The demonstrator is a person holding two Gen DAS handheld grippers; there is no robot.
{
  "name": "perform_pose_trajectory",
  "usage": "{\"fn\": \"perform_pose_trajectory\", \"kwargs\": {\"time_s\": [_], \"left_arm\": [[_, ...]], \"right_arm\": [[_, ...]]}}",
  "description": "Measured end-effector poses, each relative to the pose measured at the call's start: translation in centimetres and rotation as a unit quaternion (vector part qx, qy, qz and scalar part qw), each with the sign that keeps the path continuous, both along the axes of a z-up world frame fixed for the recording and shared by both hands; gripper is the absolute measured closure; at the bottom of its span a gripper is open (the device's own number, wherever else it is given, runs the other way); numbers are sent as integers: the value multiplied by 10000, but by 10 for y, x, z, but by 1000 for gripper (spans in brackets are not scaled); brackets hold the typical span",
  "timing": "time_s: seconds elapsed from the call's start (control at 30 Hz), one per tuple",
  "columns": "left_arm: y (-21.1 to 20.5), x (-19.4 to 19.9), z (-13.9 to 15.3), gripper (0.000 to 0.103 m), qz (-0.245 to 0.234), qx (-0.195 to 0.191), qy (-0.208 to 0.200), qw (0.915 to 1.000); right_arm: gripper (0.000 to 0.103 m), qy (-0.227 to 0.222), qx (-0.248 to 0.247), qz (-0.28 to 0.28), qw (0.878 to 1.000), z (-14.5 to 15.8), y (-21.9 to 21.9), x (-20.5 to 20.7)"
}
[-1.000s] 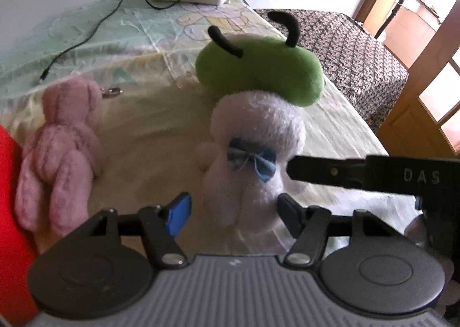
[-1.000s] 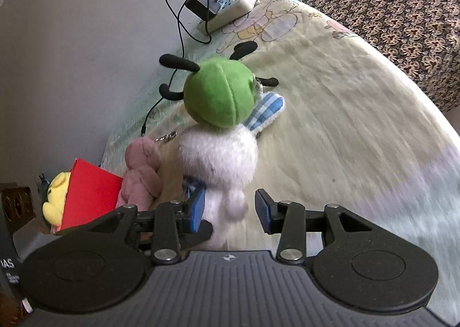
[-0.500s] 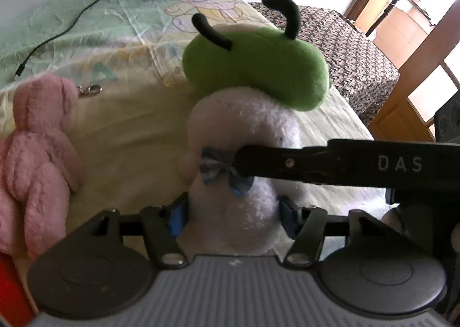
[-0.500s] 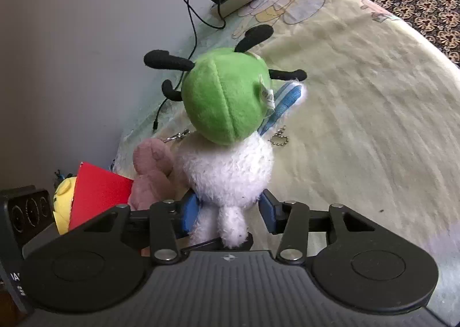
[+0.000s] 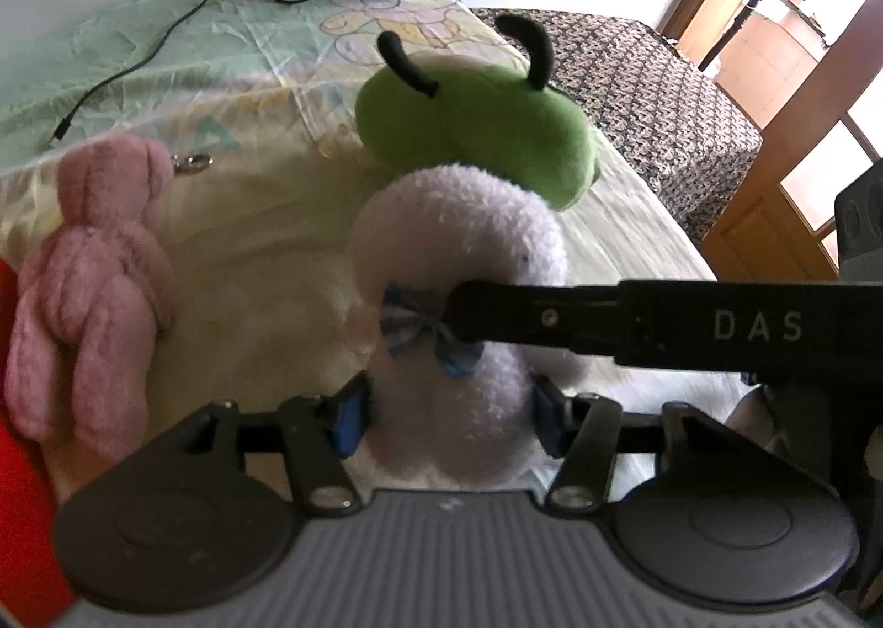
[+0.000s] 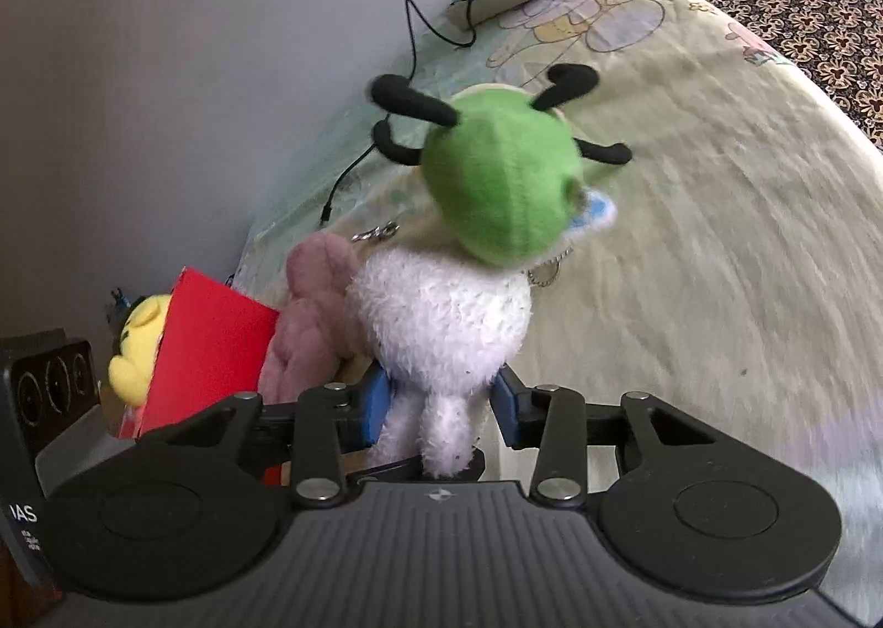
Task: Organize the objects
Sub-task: 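Lift the white bunny with the left gripper and carry it over the red box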
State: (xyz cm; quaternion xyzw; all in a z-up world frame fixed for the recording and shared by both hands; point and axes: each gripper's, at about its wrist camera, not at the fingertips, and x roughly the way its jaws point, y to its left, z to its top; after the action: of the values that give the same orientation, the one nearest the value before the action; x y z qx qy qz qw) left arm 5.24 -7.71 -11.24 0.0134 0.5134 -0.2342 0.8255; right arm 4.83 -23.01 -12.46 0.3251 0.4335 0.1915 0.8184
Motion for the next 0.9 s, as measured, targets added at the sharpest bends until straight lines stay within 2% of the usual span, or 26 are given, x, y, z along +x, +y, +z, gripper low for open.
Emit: {"fn": "perform_pose_trajectory", "kwargs": {"time_s": [0.23, 0.53, 0.9], "left_arm": [[15, -34, 10, 44, 32, 33, -131, 9999], [52, -82, 17, 44, 226, 143, -220, 9994], [137, -142, 25, 44, 1019, 116, -157, 9946]], "right_arm": [[61, -87, -83, 325, 9994, 10, 18, -18], [61, -220, -243, 1152, 9928, 22, 64, -40], [61, -181, -233, 2460, 9688, 32, 155, -57]]}}
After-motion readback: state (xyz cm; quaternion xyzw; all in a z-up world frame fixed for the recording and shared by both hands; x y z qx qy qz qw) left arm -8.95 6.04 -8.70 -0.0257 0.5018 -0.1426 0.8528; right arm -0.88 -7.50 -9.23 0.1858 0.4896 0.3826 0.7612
